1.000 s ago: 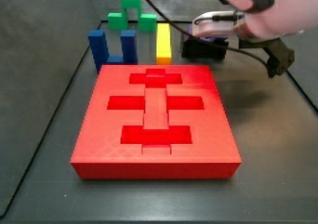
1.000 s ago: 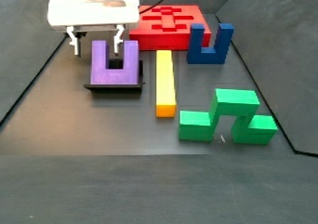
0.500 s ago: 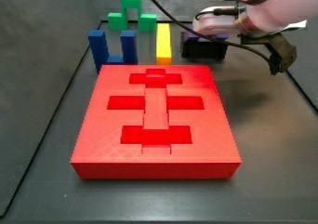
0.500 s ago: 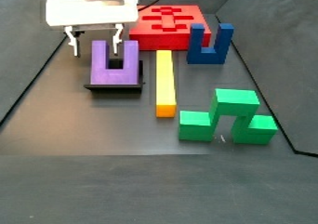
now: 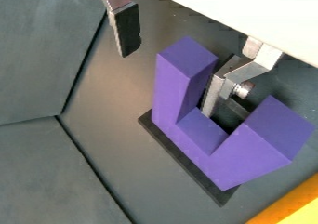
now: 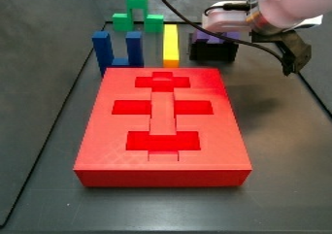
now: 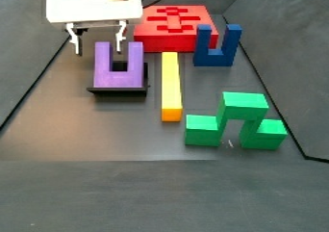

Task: Pick up the purple object. Move up. Place the purple object on the fixture. Regrasp the purple object. Move to above the board. Insert the purple object.
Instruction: Regrasp the purple object.

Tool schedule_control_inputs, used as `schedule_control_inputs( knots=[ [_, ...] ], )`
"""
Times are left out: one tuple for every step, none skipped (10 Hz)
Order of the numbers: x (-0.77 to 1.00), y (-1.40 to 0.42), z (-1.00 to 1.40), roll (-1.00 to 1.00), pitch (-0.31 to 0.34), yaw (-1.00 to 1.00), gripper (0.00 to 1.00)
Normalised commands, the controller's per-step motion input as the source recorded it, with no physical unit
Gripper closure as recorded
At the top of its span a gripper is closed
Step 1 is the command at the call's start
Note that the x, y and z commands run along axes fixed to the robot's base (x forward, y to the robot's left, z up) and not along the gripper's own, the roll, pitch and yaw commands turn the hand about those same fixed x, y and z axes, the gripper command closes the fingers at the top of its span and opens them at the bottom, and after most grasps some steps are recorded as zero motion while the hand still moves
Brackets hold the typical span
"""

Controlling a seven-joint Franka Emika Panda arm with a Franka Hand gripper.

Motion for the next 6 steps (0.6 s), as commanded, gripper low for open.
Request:
schedule_control_inputs(
  knots=[
    [0.00, -0.02, -0.13, -0.01, 0.069, 0.00, 0.00],
    [0.00, 0.00, 0.00, 0.00, 0.006, 0.00, 0.00],
    [0.00, 0.00, 0.00, 0.01, 0.000, 0.00, 0.00],
    [0.00, 0.00, 0.00, 0.06, 0.000, 0.00, 0.00],
    [0.00, 0.00, 0.00, 0.00, 0.000, 0.00, 1.00],
    [0.00, 0.00, 0.00, 0.00, 0.000, 0.00, 1.00]
  ],
)
